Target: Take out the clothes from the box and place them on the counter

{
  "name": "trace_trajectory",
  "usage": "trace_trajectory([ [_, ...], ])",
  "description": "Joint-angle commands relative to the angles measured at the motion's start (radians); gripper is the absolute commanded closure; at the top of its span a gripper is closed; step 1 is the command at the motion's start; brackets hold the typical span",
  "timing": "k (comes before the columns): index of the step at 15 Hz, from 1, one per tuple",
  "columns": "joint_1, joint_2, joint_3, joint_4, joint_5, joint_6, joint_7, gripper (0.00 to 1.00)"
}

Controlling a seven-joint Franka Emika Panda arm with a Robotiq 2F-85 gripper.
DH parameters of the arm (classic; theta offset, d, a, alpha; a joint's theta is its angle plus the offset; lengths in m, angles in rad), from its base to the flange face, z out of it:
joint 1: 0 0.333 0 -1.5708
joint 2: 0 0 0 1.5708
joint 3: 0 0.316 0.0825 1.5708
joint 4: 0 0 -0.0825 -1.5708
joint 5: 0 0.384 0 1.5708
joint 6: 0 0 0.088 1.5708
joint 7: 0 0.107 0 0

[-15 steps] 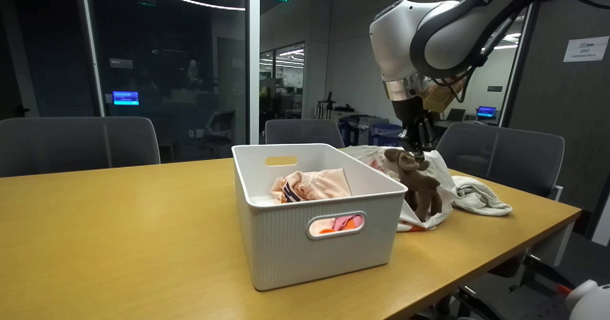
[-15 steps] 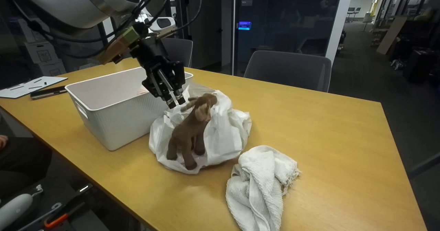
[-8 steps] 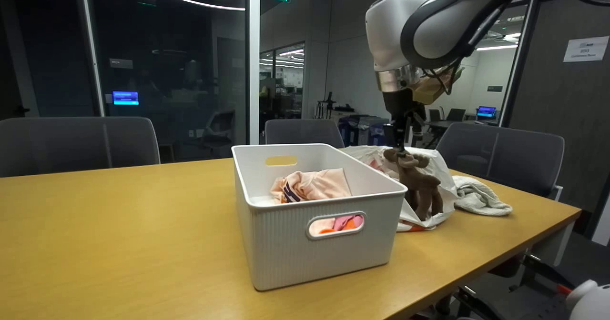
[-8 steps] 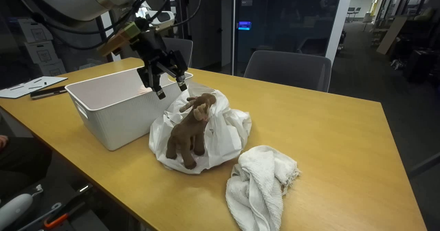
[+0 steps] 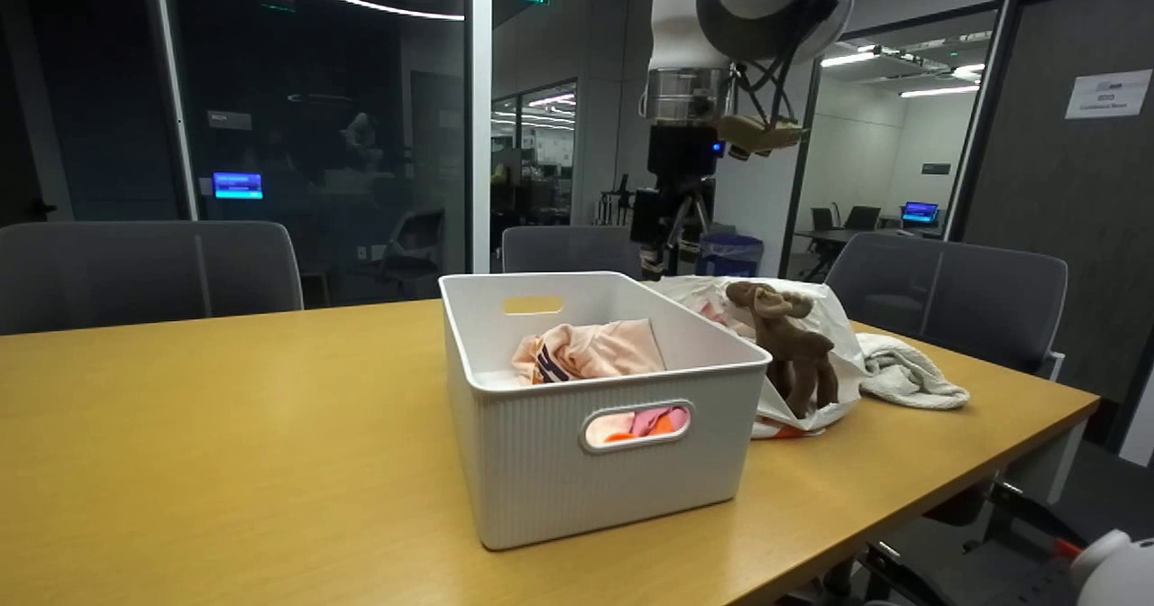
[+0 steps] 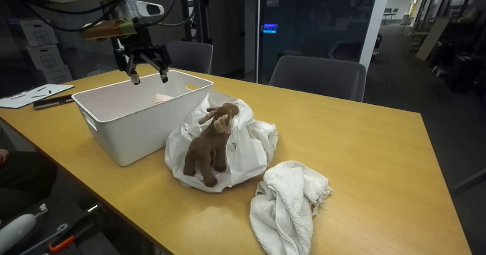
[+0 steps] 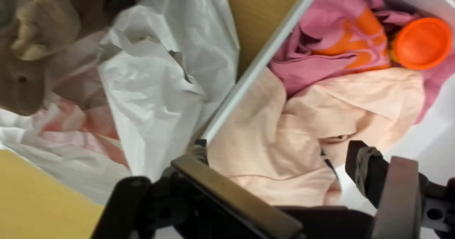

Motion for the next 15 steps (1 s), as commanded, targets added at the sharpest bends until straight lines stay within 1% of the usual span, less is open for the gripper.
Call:
trace_trajectory([
  [1, 0.015, 0.096, -0.005, 0.058, 0.115, 0.034, -0.183, 0.00],
  [3, 0.012, 0.149, -0.003, 0.090, 0.129, 0.022, -0.250, 0.00],
  [4, 0.012, 0.180, 0.000, 0.114, 0.113, 0.012, -0.274, 0.00],
  [6, 0.014, 0.221, 0.007, 0.157, 0.114, -0.021, -0.293, 0.00],
  [7, 0.012, 0.222, 0.010, 0.163, 0.143, -0.041, -0.297, 0.00],
  [8, 0.011, 0.193, 0.004, 0.105, 0.107, 0.005, -0.261, 0.00],
  [10, 0.012, 0.219, 0.007, 0.131, 0.115, -0.007, -0.267, 0.00],
  [11, 0.008, 0.218, 0.009, 0.121, 0.133, 0.004, -0.280, 0.00],
  [13, 0.011, 0.238, 0.008, 0.119, 0.105, 0.038, -0.290, 0.00],
  [15, 0.015, 0.276, 0.003, 0.140, 0.059, 0.069, -0.301, 0.00],
])
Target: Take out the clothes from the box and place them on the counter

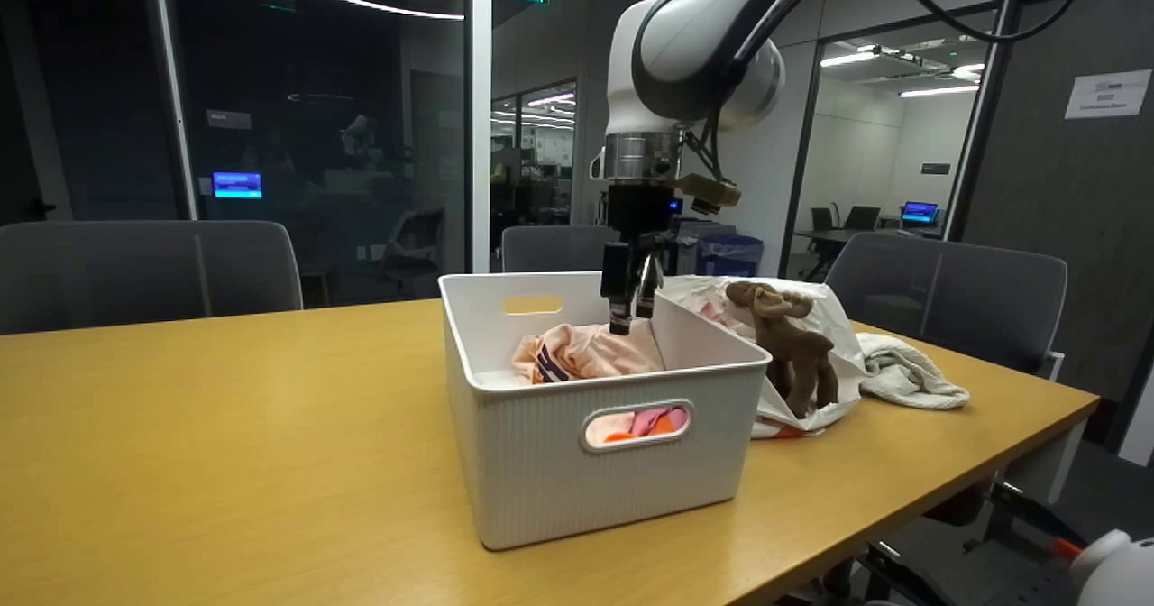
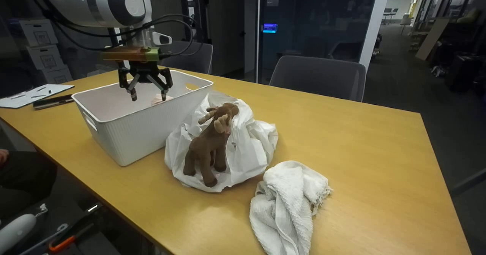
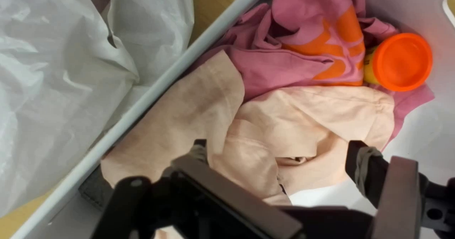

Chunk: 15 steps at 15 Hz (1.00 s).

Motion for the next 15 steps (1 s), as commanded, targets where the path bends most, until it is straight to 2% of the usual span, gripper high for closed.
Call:
trace_trajectory([
  [1, 0.004, 0.061, -0.004, 0.036, -0.069, 0.068, -0.035, 0.00],
  [3, 0.005, 0.098, -0.005, 0.065, -0.100, 0.082, -0.041, 0.00],
  [9, 0.008, 0.232, 0.015, 0.200, -0.103, 0.098, -0.137, 0.00],
  [15, 0.027, 0.327, 0.006, 0.307, -0.215, 0.065, -0.226, 0.00],
])
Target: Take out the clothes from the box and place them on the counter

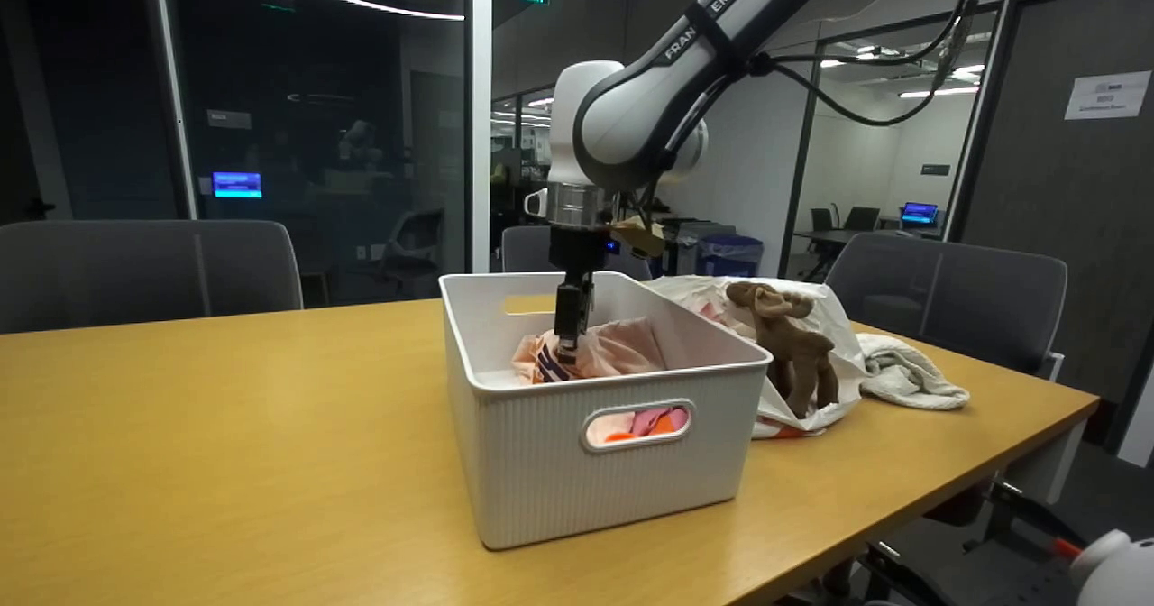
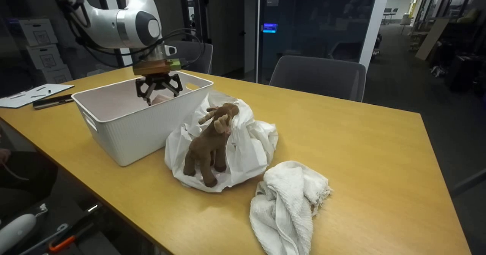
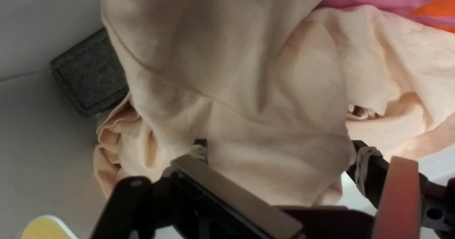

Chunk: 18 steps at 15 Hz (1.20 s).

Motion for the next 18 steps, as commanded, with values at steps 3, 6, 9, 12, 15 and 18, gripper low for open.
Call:
trace_trajectory([
  [3, 0.000, 0.055, -0.004, 0.069, -0.051, -0.030, -0.077, 0.34],
  [6, -0.002, 0.056, -0.001, 0.069, -0.046, -0.019, -0.085, 0.58],
  [9, -0.001, 0.054, -0.001, 0.067, -0.045, -0.020, -0.081, 0.81],
  [12, 0.026, 0.028, -0.033, 0.063, -0.101, -0.011, -0.023, 0.99],
  [15, 0.037, -0.020, -0.038, 0.057, -0.136, 0.003, 0.016, 0.98],
  [18, 0.061, -0.088, -0.046, 0.039, -0.202, 0.021, 0.074, 0.98],
])
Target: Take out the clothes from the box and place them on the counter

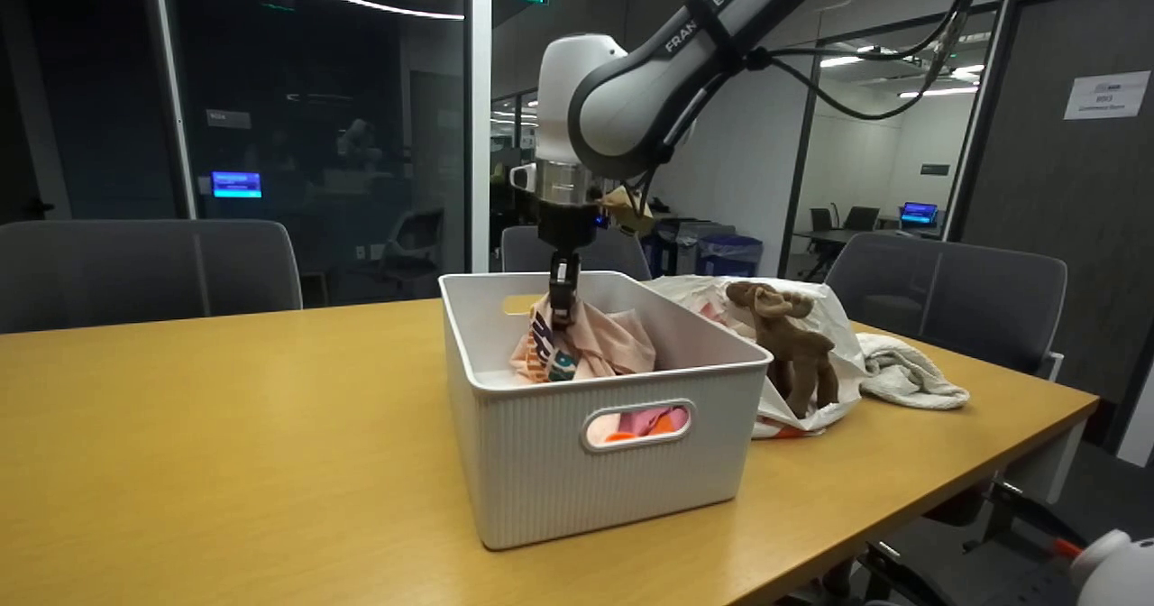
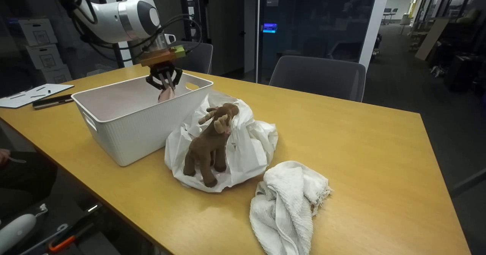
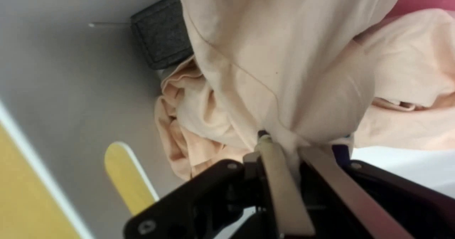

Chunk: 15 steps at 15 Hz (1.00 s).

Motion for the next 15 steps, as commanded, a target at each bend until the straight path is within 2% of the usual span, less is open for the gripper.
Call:
trace_trajectory([
  [1, 0.051, -0.107, -0.032, -0.030, -0.105, 0.023, 0.097, 0.98],
  [3, 0.077, -0.155, -0.041, -0.037, -0.188, 0.023, 0.157, 0.98],
  [7, 0.130, -0.247, -0.052, -0.040, -0.438, -0.031, 0.324, 0.97],
  [11, 0.146, -0.349, -0.009, -0.043, -0.662, -0.145, 0.477, 0.97],
  [15, 0.152, -0.454, 0.064, -0.051, -0.811, -0.318, 0.596, 0.98],
])
